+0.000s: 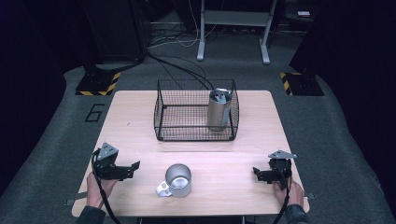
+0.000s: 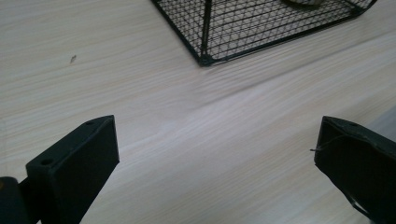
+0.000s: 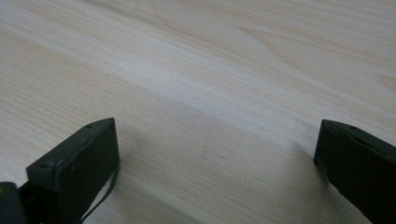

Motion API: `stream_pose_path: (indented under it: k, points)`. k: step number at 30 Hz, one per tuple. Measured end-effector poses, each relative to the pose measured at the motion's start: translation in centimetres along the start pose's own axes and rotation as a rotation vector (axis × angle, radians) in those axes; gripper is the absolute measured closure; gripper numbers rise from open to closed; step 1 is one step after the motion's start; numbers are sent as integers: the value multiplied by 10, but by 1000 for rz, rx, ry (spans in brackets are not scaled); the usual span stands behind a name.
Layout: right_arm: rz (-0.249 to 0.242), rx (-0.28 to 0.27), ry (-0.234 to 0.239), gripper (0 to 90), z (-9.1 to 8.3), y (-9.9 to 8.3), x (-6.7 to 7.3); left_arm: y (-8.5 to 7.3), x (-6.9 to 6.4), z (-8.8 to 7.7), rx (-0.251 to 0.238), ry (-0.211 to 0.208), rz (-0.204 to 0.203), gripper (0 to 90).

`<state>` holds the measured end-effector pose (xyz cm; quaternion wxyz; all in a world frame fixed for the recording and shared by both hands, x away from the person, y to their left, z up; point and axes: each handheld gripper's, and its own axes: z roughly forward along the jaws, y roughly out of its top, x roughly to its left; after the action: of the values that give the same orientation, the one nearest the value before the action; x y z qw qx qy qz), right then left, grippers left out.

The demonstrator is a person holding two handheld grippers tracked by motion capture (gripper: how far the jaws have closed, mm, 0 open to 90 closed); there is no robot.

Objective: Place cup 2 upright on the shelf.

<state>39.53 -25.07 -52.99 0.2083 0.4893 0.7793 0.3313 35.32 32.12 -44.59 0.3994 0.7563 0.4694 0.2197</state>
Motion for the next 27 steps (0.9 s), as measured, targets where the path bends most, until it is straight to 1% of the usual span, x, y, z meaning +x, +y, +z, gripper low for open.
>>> stream_pose_path:
  k: [1,4,5,6,7,8,11,15,16,18,21,24,26,27]
  points:
    - [3,2,2,0,0,0,0,3,-5,-3,-9,-9,8,0]
    - [3,1,4,0,0,0,0,6,-12,-8,-20,-35,18,0]
    - [1,1,5,0,0,0,0,7,-14,-8,-26,-36,21,0]
    - [1,1,5,0,0,0,0,9,-17,-10,-26,-49,27,0]
    - [-4,0,8,0,0,0,0,10,-19,-10,-28,-51,36,0]
    - [-7,0,12,0,0,0,-1,11,-22,-11,-35,-51,36,0]
    - [-11,1,15,0,0,0,-1,15,-27,-13,-33,-72,47,0]
    - [-16,0,15,0,0,0,-1,17,-34,-15,-47,-99,52,0]
    - [-17,-2,18,0,0,0,-1,18,-36,-15,-45,-104,68,0]
    - [-31,4,23,0,-1,0,0,19,-40,-15,-42,-117,82,0]
    - [-30,4,27,0,-1,0,0,20,-45,-13,-38,-127,99,0]
    - [-30,5,27,0,-1,0,0,22,-50,-14,-48,-136,104,0]
    - [-31,4,27,0,0,0,0,24,-54,-15,-51,-144,118,0]
    - [-31,4,27,0,0,0,0,24,-54,-15,-51,-144,118,0]
